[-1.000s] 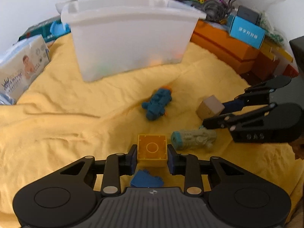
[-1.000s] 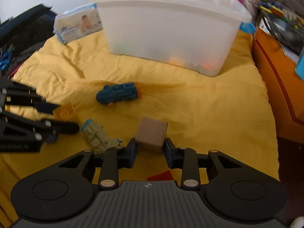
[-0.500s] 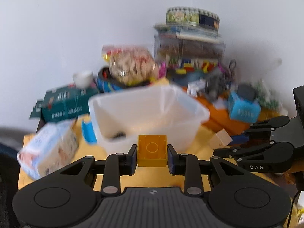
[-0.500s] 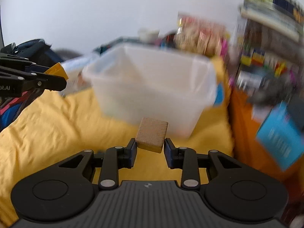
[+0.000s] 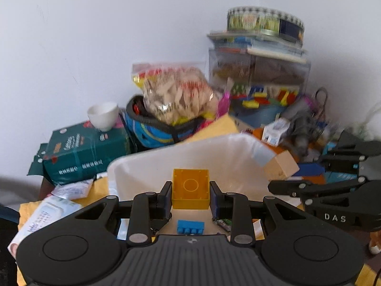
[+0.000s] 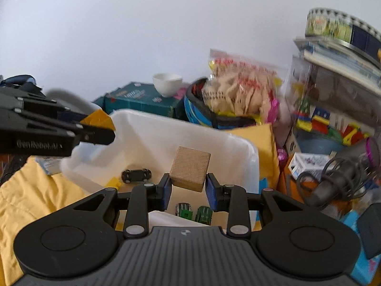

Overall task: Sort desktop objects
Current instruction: 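Carry the yellow block and brown cube over the white bin and release them, then grasp a teal toy figure with the left gripper while the right grasps a pale green figure, then carry both figures over the white bin and open both grippers, then grasp a small blue block with the left gripper while the right grasps a red brick, then carry the blue block and red brick over the white bin and release them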

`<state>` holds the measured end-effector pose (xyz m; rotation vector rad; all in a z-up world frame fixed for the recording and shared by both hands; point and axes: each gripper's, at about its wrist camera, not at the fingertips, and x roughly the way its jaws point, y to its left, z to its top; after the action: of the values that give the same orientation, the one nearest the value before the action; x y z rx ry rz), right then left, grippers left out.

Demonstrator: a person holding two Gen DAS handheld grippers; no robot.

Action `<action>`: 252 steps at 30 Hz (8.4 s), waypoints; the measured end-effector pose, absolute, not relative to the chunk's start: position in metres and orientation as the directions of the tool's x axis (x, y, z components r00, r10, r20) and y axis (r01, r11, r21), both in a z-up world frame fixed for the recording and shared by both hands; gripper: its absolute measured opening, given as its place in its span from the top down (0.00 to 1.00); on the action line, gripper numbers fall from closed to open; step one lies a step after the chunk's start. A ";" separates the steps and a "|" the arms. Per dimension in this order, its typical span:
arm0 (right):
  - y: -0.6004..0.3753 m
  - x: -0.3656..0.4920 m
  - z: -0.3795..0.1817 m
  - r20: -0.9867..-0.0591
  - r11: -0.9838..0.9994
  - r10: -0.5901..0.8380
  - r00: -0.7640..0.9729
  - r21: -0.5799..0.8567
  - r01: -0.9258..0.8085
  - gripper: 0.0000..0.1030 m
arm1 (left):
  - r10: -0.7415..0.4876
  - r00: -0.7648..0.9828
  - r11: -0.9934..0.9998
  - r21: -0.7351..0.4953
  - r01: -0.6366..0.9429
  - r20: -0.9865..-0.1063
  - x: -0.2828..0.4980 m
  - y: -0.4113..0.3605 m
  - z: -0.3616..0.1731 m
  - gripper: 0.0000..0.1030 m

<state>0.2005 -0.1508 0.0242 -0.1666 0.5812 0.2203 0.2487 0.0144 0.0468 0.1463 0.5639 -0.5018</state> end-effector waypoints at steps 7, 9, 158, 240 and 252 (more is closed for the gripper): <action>-0.150 0.224 -0.009 -0.633 0.970 0.133 0.763 -0.073 -0.230 0.66 | -0.395 0.683 0.871 -0.015 0.491 -0.614 0.276 -0.006 0.009 0.66; -0.150 0.225 -0.013 -0.639 0.968 0.133 0.758 -0.082 -0.239 0.66 | -0.377 0.675 0.876 -0.006 0.483 -0.635 0.281 -0.004 0.001 0.66; -0.149 -0.001 -0.089 -0.751 0.826 0.072 0.657 -0.324 -0.461 0.68 | -0.464 0.447 0.817 -0.175 0.549 -0.765 0.043 0.021 -0.074 0.63; -0.145 0.232 -0.002 -0.633 0.946 0.147 0.760 -0.135 -0.296 0.61 | -0.396 0.643 0.884 -0.082 0.461 -0.655 0.289 0.008 -0.005 0.64; -0.151 0.204 0.024 -0.585 0.946 0.165 0.794 -0.133 -0.295 0.44 | -0.241 0.806 0.918 0.143 0.371 -0.541 0.225 -0.003 0.057 0.24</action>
<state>0.2044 -0.1509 0.0245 -0.2234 0.6058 0.2495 0.2250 -0.0027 0.0568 0.2479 0.5426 -0.3313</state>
